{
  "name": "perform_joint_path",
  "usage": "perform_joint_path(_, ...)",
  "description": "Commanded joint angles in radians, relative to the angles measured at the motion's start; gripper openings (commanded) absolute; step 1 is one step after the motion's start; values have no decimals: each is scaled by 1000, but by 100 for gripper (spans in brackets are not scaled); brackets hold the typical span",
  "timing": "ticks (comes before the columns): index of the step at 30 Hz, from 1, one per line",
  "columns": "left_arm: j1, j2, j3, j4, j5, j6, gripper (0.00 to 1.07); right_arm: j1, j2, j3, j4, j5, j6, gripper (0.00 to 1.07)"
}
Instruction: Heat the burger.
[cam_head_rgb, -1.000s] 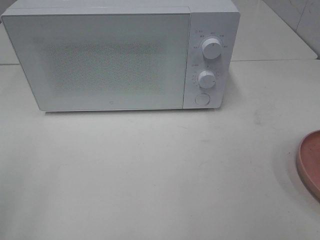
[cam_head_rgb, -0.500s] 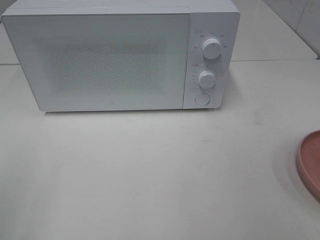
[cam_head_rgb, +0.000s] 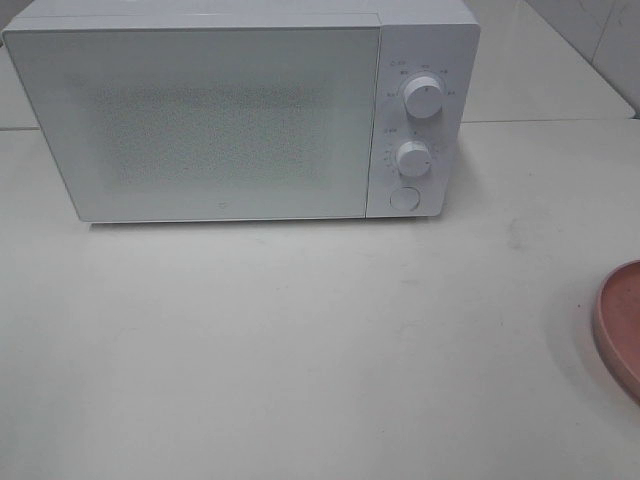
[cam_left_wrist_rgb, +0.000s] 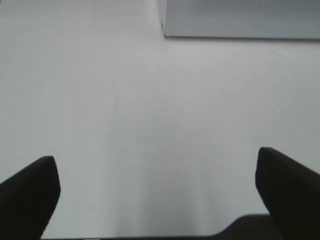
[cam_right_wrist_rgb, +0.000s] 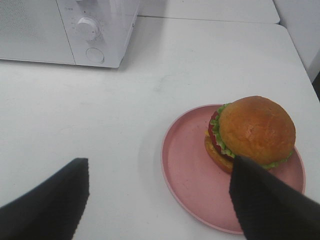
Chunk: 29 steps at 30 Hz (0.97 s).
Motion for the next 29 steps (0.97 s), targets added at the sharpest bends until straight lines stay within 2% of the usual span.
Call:
perform_joint_path(1,74,-121,4,-3,-13,4,100,-4,-27,1,0,-10,-2,75)
perform_joint_path(4,87,-168,4,0,-14,4,100,-4,-27,1,0,-10,-2,75)
perform_joint_path(29,95,-160,4,-1,-14,4,100,-4,-27,1,0,-10,-2,75)
